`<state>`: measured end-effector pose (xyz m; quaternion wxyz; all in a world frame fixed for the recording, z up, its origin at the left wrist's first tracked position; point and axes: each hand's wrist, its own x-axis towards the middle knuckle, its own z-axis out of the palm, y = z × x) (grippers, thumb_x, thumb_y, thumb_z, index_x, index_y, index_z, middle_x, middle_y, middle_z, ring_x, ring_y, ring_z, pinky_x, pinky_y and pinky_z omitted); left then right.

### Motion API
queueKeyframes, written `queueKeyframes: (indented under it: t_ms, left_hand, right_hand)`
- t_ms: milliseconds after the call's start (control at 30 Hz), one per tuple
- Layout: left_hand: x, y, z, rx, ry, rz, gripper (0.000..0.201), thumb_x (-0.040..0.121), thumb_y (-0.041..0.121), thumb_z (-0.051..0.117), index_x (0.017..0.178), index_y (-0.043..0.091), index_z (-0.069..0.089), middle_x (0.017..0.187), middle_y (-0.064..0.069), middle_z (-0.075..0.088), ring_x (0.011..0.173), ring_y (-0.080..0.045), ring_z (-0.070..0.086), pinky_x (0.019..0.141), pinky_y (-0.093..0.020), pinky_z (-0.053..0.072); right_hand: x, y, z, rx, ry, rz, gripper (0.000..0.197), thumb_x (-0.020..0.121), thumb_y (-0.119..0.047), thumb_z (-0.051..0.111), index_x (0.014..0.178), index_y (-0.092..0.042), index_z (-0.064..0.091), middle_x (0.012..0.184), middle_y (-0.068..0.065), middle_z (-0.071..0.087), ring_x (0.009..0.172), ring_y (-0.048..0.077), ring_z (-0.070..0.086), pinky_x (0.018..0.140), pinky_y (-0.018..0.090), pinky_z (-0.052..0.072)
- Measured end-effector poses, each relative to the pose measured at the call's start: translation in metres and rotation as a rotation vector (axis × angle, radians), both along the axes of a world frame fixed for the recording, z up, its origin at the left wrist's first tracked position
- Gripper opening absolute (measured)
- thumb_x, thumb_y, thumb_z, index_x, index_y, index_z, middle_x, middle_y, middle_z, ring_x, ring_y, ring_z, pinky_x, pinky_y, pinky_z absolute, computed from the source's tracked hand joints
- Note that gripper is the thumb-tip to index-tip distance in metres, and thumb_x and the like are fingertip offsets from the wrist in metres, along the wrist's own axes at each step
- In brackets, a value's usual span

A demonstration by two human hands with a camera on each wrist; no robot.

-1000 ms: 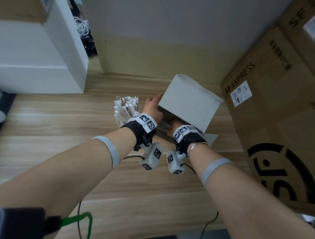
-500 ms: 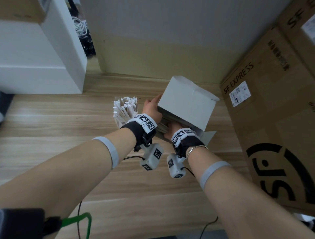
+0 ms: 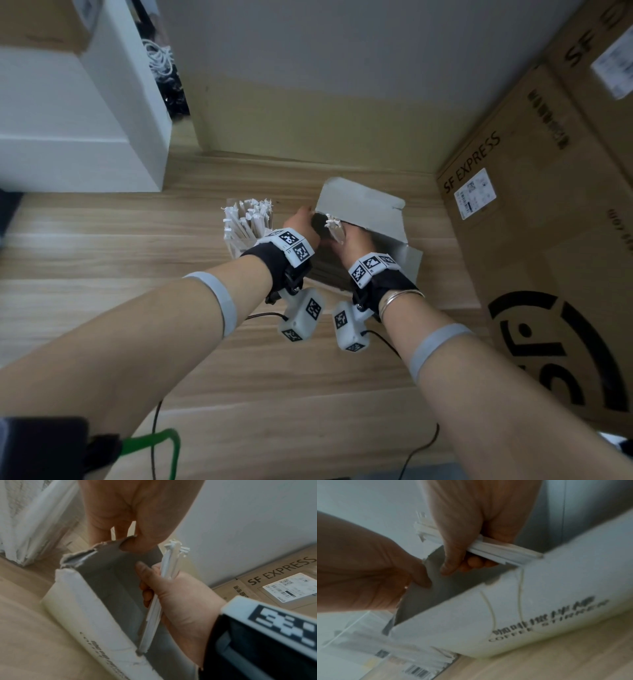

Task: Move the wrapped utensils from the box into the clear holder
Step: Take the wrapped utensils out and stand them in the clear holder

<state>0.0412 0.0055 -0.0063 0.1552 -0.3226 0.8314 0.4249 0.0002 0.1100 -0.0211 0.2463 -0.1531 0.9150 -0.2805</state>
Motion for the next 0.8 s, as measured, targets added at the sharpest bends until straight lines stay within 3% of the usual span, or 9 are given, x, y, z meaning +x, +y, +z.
queueKeyframes:
  t_ms: [100, 200, 333, 400, 533, 633, 733, 800]
  left_hand:
    - [-0.002, -0.002, -0.001, -0.054, -0.068, -0.049, 0.045, 0.092, 0.005, 0.047, 0.136, 0.007, 0.04, 0.132, -0.017, 0.054, 0.121, -0.033, 0.053, 0.095, -0.035, 0.044]
    - [0.0, -0.004, -0.002, -0.091, -0.099, -0.096, 0.042, 0.092, 0.006, 0.046, 0.133, 0.007, 0.044, 0.129, -0.017, 0.056, 0.117, -0.033, 0.056, 0.095, -0.037, 0.046]
    - [0.001, -0.007, 0.003, -0.135, -0.099, -0.11, 0.047, 0.093, 0.005, 0.044, 0.14, 0.008, 0.038, 0.134, -0.016, 0.054, 0.12, -0.031, 0.055, 0.096, -0.035, 0.045]
    - [0.0, -0.009, 0.008, -0.159, -0.033, -0.095, 0.052, 0.093, 0.004, 0.043, 0.144, 0.012, 0.034, 0.138, -0.015, 0.051, 0.125, -0.03, 0.052, 0.098, -0.034, 0.044]
    - [0.005, -0.016, 0.023, -0.222, 0.158, -0.077, 0.051, 0.091, 0.001, 0.044, 0.141, 0.013, 0.04, 0.14, -0.017, 0.046, 0.126, -0.031, 0.049, 0.104, -0.034, 0.04]
    - [0.012, -0.031, 0.028, -0.27, 0.276, -0.041, 0.055, 0.087, -0.007, 0.042, 0.138, 0.013, 0.046, 0.141, -0.013, 0.045, 0.127, -0.03, 0.048, 0.106, -0.033, 0.037]
    - [0.021, -0.05, 0.025, -0.354, 0.275, -0.005, 0.06, 0.079, -0.01, 0.045, 0.132, 0.017, 0.052, 0.142, -0.009, 0.044, 0.134, -0.028, 0.04, 0.12, -0.041, 0.016]
    - [0.026, -0.062, 0.021, -0.398, 0.225, 0.039, 0.059, 0.079, -0.007, 0.049, 0.132, 0.02, 0.052, 0.144, -0.008, 0.042, 0.138, -0.025, 0.034, 0.12, -0.045, 0.002]
  right_hand:
    - [0.002, 0.001, 0.002, -0.091, -0.026, -0.068, 0.035, 0.085, -0.027, 0.065, 0.114, -0.007, 0.062, 0.112, 0.016, 0.067, 0.105, 0.03, 0.062, 0.089, 0.03, 0.044]
    - [0.003, 0.001, 0.008, -0.221, -0.048, -0.133, 0.033, 0.089, -0.029, 0.06, 0.111, -0.004, 0.063, 0.104, 0.013, 0.066, 0.094, 0.024, 0.059, 0.075, 0.02, 0.036]
    - [0.001, -0.009, 0.013, -0.335, -0.051, -0.186, 0.024, 0.091, -0.026, 0.058, 0.097, -0.003, 0.065, 0.078, 0.003, 0.058, 0.073, 0.017, 0.052, 0.069, 0.018, 0.033]
    - [-0.001, -0.018, 0.016, -0.353, -0.007, -0.191, 0.027, 0.09, -0.029, 0.058, 0.089, -0.003, 0.067, 0.067, 0.002, 0.056, 0.068, 0.02, 0.053, 0.07, 0.022, 0.036]
    - [-0.005, -0.042, 0.029, -0.42, 0.039, -0.17, 0.027, 0.089, -0.032, 0.059, 0.1, -0.009, 0.069, 0.073, -0.004, 0.059, 0.073, 0.016, 0.055, 0.072, 0.023, 0.04]
    - [-0.004, -0.062, 0.038, -0.507, 0.071, -0.142, 0.012, 0.089, -0.03, 0.06, 0.082, -0.02, 0.062, 0.063, -0.014, 0.05, 0.058, 0.002, 0.047, 0.059, 0.019, 0.038]
    - [0.002, -0.082, 0.046, -0.566, 0.058, -0.146, 0.017, 0.089, -0.031, 0.06, 0.074, -0.024, 0.059, 0.059, -0.014, 0.048, 0.055, 0.0, 0.044, 0.055, 0.017, 0.036]
    - [0.006, -0.094, 0.05, -0.619, 0.038, -0.151, 0.025, 0.089, -0.031, 0.059, 0.065, -0.028, 0.053, 0.056, -0.013, 0.047, 0.052, 0.002, 0.043, 0.056, 0.02, 0.036]
